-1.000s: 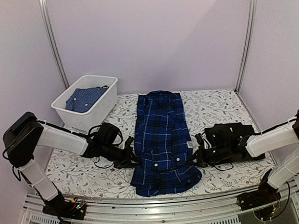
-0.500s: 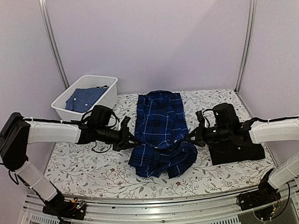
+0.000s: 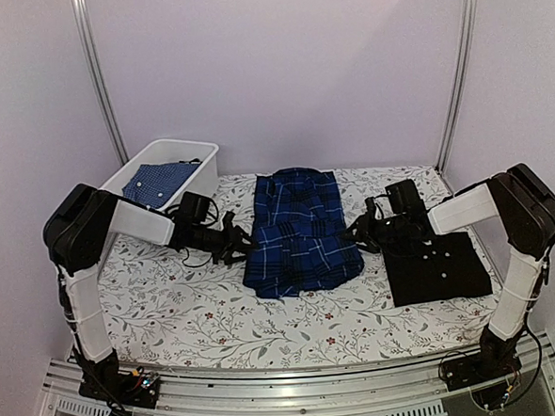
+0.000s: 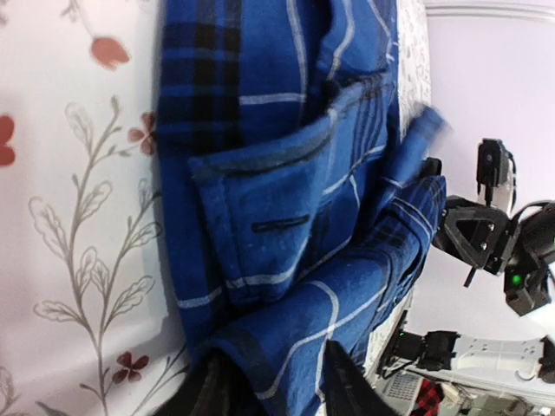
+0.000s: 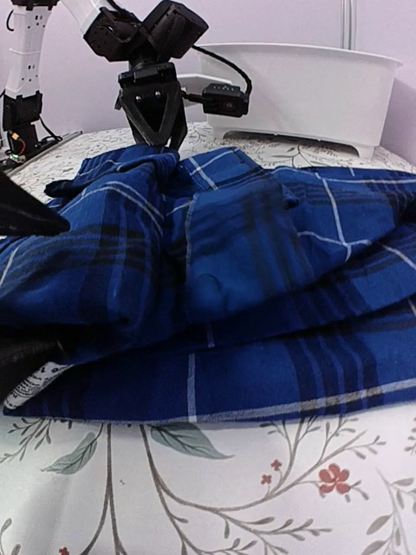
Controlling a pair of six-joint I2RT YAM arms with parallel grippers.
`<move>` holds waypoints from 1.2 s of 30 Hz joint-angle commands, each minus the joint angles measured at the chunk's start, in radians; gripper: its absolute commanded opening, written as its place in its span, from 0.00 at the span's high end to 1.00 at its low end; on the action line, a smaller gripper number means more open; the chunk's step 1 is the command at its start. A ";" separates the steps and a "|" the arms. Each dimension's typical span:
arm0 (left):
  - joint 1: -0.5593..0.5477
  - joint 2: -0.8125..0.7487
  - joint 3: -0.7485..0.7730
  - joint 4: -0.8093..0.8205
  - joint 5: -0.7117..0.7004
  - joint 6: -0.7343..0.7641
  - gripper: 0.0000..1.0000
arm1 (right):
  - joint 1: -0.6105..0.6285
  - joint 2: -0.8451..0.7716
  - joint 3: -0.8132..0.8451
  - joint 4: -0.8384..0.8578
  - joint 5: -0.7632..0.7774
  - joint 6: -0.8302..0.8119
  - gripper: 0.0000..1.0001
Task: Fold and stack the long sleeve shirts
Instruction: Fold the rectangle-folded shirt at the center of the board, then smooth out the 2/3-rectangle-folded shirt at the center of the board.
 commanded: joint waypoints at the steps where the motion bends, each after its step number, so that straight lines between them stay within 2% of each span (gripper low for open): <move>1: 0.004 -0.050 0.019 0.046 -0.019 0.048 0.50 | -0.003 -0.012 0.036 -0.007 -0.007 -0.049 0.53; 4: 0.010 -0.084 0.033 -0.005 -0.027 0.106 0.38 | -0.004 -0.051 0.031 -0.062 0.011 -0.087 0.41; 8: 0.010 -0.137 0.002 -0.109 -0.070 0.189 0.30 | -0.003 -0.097 -0.041 -0.091 -0.008 -0.125 0.30; 11: 0.006 -0.178 -0.055 -0.177 -0.061 0.251 0.26 | 0.002 -0.124 -0.105 -0.126 -0.012 -0.182 0.26; 15: -0.033 -0.202 -0.118 -0.220 -0.046 0.298 0.26 | 0.032 -0.152 -0.166 -0.174 -0.014 -0.248 0.23; 19: -0.070 -0.193 -0.146 -0.223 -0.052 0.307 0.27 | 0.067 -0.166 -0.208 -0.150 -0.007 -0.268 0.22; 24: -0.103 -0.164 -0.125 -0.221 -0.050 0.287 0.35 | 0.100 -0.134 -0.168 -0.145 0.010 -0.259 0.23; 29: -0.125 -0.149 -0.105 -0.214 -0.037 0.273 0.45 | 0.109 -0.106 -0.142 -0.124 0.008 -0.240 0.32; 31: -0.126 -0.144 -0.099 -0.209 -0.027 0.265 0.59 | 0.109 -0.096 -0.123 -0.124 0.004 -0.234 0.43; 33: -0.125 -0.145 -0.086 -0.208 -0.010 0.259 0.78 | 0.110 -0.093 -0.103 -0.128 -0.006 -0.224 0.57; 36: -0.125 -0.158 -0.056 -0.213 0.010 0.250 0.92 | 0.109 -0.118 -0.077 -0.143 -0.009 -0.210 0.75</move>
